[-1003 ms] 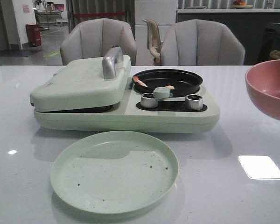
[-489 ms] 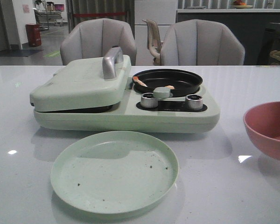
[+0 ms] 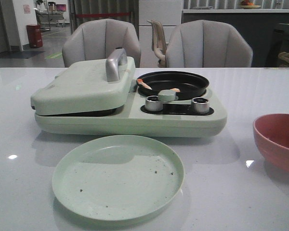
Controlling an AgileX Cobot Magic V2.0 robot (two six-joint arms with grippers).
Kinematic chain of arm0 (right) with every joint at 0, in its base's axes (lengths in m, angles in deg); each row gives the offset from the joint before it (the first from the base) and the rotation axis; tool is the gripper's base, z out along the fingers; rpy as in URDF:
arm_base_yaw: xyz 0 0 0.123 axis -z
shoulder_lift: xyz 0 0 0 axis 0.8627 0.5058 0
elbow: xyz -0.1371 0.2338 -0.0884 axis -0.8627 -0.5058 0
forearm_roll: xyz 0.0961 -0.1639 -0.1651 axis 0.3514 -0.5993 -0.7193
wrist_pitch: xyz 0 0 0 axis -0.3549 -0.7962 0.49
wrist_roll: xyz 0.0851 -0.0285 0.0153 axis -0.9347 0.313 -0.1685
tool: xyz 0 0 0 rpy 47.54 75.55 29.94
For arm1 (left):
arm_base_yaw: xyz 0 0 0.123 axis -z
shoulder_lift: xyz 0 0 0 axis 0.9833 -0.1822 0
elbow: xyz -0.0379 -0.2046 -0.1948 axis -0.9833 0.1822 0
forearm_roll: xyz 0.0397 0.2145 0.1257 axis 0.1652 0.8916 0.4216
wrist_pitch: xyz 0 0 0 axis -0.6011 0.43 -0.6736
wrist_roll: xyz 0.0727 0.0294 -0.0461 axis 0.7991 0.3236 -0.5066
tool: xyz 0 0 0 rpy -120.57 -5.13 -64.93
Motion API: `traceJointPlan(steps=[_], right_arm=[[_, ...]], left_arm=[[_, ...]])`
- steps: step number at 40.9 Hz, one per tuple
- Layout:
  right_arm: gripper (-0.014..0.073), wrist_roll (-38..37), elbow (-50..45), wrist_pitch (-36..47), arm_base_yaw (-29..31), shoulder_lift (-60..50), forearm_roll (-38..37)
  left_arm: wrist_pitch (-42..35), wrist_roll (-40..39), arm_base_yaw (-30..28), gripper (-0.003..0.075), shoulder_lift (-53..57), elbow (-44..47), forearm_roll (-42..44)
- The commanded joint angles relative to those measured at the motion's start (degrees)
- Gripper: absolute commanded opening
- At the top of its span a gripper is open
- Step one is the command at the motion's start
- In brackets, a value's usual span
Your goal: Make breakfast with bread and shrimp
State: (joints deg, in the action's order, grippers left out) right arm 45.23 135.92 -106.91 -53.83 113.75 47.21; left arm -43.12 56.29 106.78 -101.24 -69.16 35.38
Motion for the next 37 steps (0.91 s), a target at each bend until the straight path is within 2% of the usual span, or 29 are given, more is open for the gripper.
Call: traceJointPlan(steps=[1,12,20,37], right_arm=[[0.0473,0.5,1.8,0.8,-1.1,-7.0,0.9],[0.0473,0.5,1.8,-3.9,-7.4,-20.4,0.8],[0.0473,0.5,0.9,-8.3,-8.3,-30.2,0.8],[0.0468,-1.1,-15.3,-5.2,-8.2,-51.3,0.3]], left_arm=[[-4.1,-0.4,0.5,0.01,0.6,-1.6,-0.7],[-4.1,-0.4,0.5,0.01,0.6,-1.6,-0.7],[-4.1,-0.4,0.5,0.01,0.6,-1.6,-0.7],[-4.1,-0.4,0.5,0.01,0.6,-1.6,-0.7]])
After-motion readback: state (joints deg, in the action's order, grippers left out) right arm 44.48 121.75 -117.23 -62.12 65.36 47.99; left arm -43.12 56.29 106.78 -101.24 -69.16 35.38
